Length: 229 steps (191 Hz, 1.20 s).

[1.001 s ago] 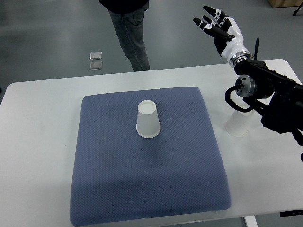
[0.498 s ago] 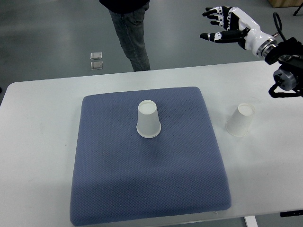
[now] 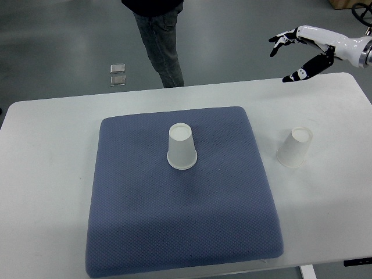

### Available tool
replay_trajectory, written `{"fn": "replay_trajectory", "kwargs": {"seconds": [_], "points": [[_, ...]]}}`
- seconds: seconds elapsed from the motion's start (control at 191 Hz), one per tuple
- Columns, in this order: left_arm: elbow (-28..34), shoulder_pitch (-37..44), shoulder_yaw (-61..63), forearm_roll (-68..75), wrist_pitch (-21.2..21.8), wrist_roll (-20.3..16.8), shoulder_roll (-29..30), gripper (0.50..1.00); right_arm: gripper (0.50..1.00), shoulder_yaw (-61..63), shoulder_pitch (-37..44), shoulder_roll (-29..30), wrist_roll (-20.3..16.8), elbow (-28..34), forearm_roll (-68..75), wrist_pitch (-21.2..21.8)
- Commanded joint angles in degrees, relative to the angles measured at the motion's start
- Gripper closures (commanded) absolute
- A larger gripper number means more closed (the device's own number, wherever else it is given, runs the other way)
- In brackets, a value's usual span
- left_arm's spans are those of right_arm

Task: Stack paper cups
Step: 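Move the right hand over the second white paper cup beside the pad, then lower the right hand and close its fingers around the white cup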

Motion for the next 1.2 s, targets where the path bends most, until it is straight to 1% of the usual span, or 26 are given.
{"fn": "replay_trajectory", "kwargs": {"seconds": [0.0, 0.1, 0.22, 0.414, 0.524, 0.739, 0.923, 1.048, 1.195], "points": [[0.0, 0.0, -0.1, 0.0, 0.0, 0.0, 0.0, 0.5, 0.589, -0.1, 0.2, -1.4, 1.4, 2.5, -8.6, 0.8], [0.0, 0.0, 0.0, 0.0, 0.0, 0.0, 0.0, 0.5, 0.589, -0.1, 1.2, -2.2, 1.9, 5.0, -15.6, 2.8], [0.0, 0.0, 0.0, 0.0, 0.0, 0.0, 0.0, 0.5, 0.589, -0.3, 1.9, -3.0, 3.4, 7.2, -19.4, 5.4], [0.0, 0.0, 0.0, 0.1, 0.0, 0.0, 0.0, 0.5, 0.589, -3.6, 2.1, -3.8, 3.7, 9.9, -24.7, 5.2], [0.0, 0.0, -0.1, 0.0, 0.0, 0.0, 0.0, 0.5, 0.591, -5.0, 2.0, -3.9, 3.8, 10.0, -27.7, 3.6], [0.0, 0.0, 0.0, 0.0, 0.0, 0.0, 0.0, 0.5, 0.591, -10.3, 1.8, -3.6, 3.7, 9.8, -29.8, -2.3], [0.0, 0.0, 0.0, 0.0, 0.0, 0.0, 0.0, 0.5, 0.591, -12.2, 1.1, -3.1, 3.7, 9.7, -30.0, -4.6], [0.1, 0.0, -0.1, 0.0, 0.0, 0.0, 0.0, 0.5, 0.591, -12.9, -0.7, -2.8, 3.5, 8.7, -30.0, -7.6], [0.0, 0.0, 0.0, 0.0, 0.0, 0.0, 0.0, 0.5, 0.591, -12.9, -3.3, -2.3, 3.5, 7.4, -30.0, -9.7]]}}
